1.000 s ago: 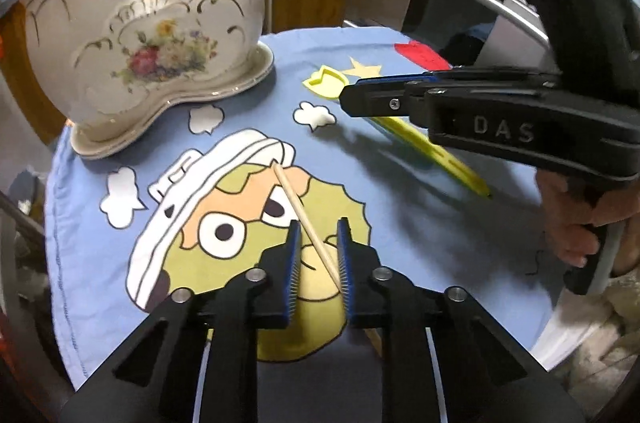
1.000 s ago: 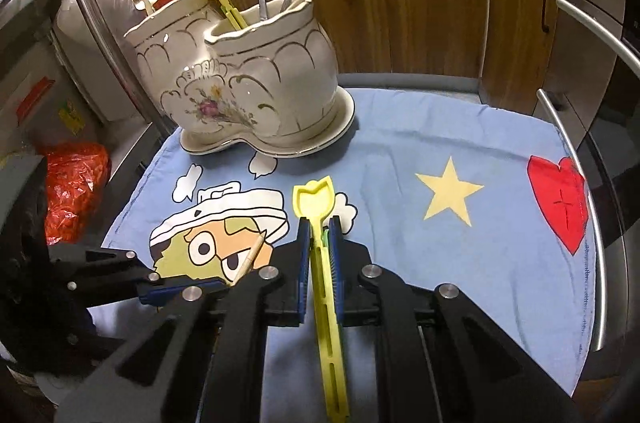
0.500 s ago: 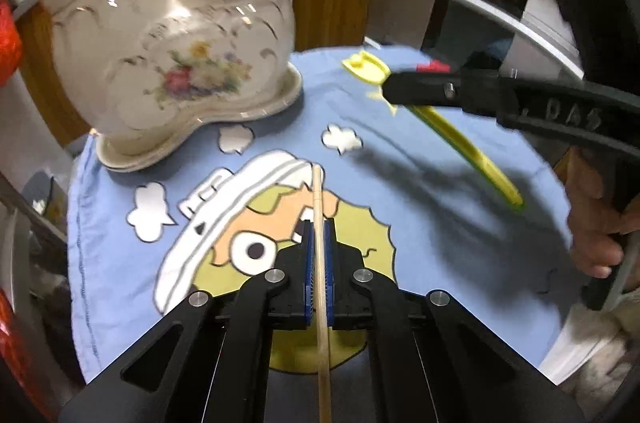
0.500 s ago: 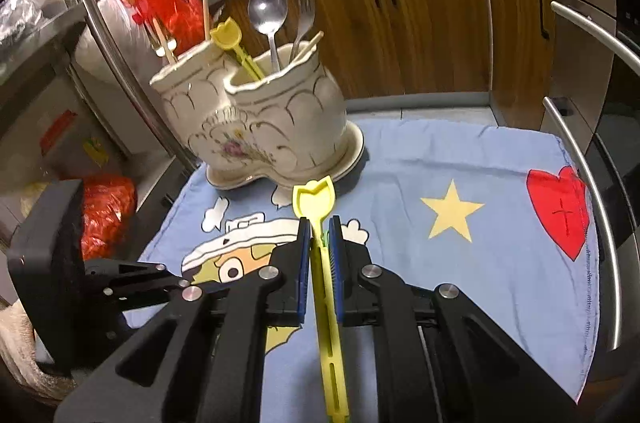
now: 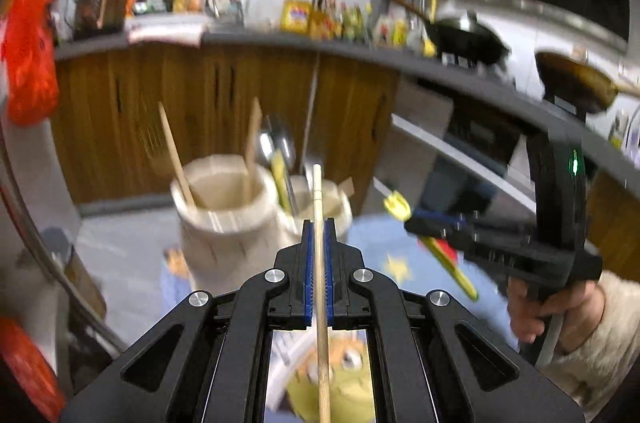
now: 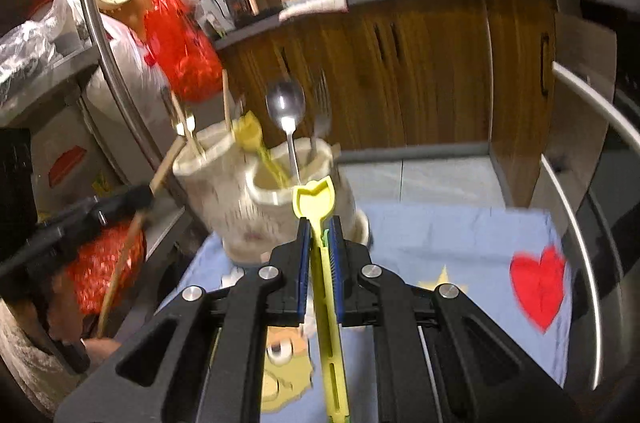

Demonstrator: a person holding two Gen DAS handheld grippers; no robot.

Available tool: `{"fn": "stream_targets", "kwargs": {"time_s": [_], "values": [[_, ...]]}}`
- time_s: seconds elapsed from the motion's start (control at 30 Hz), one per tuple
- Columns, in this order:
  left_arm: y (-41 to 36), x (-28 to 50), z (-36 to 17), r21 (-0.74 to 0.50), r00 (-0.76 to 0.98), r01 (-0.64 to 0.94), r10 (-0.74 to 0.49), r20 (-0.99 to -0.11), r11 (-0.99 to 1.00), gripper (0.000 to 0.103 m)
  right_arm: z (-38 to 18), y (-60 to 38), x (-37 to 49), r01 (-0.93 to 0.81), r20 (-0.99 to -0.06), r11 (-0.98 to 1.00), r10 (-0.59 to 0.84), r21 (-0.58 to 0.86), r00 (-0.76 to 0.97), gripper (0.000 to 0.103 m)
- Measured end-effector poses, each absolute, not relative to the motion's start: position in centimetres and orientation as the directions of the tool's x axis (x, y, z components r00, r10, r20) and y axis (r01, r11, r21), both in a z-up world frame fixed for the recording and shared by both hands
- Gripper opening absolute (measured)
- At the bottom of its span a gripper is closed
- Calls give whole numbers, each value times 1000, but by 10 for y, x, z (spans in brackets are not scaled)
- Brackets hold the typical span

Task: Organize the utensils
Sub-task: 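Lift the yellow utensil and chopstick and carry them above the ceramic holder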

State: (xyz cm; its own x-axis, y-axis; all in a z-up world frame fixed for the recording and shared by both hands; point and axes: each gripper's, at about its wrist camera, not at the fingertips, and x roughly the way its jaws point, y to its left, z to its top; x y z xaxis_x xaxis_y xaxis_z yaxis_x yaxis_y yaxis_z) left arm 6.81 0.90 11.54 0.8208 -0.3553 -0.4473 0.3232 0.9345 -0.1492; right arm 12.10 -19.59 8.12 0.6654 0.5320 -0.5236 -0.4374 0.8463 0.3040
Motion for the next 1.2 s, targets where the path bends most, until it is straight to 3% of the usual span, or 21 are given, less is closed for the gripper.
{"fn": "stream_targets", "kwargs": {"time_s": [0.27,0.5,0.73,0.9,1.2], "values": [[40,112,173,-182,919,288,-324,-224,940,5,117,-184,165,-447,-407,823,563,349,719,9],[47,156,167,-184,959,216,-244,-147,959,5,117,-169,205,-448,-271,785,584,428,765,9],[53,177,151,-187,978,162,-184,-101,969,5,111,-150,211,-478,-137,798,554,367,821,9],[49,180,136,-153,977,169,-186,-101,974,5,100,-132,212,-502,-134,809,558,305,819,9],[46,170,130,-113,973,208,-217,-80,972,5,81,-127,216,-501,-152,806,564,316,812,9]]}}
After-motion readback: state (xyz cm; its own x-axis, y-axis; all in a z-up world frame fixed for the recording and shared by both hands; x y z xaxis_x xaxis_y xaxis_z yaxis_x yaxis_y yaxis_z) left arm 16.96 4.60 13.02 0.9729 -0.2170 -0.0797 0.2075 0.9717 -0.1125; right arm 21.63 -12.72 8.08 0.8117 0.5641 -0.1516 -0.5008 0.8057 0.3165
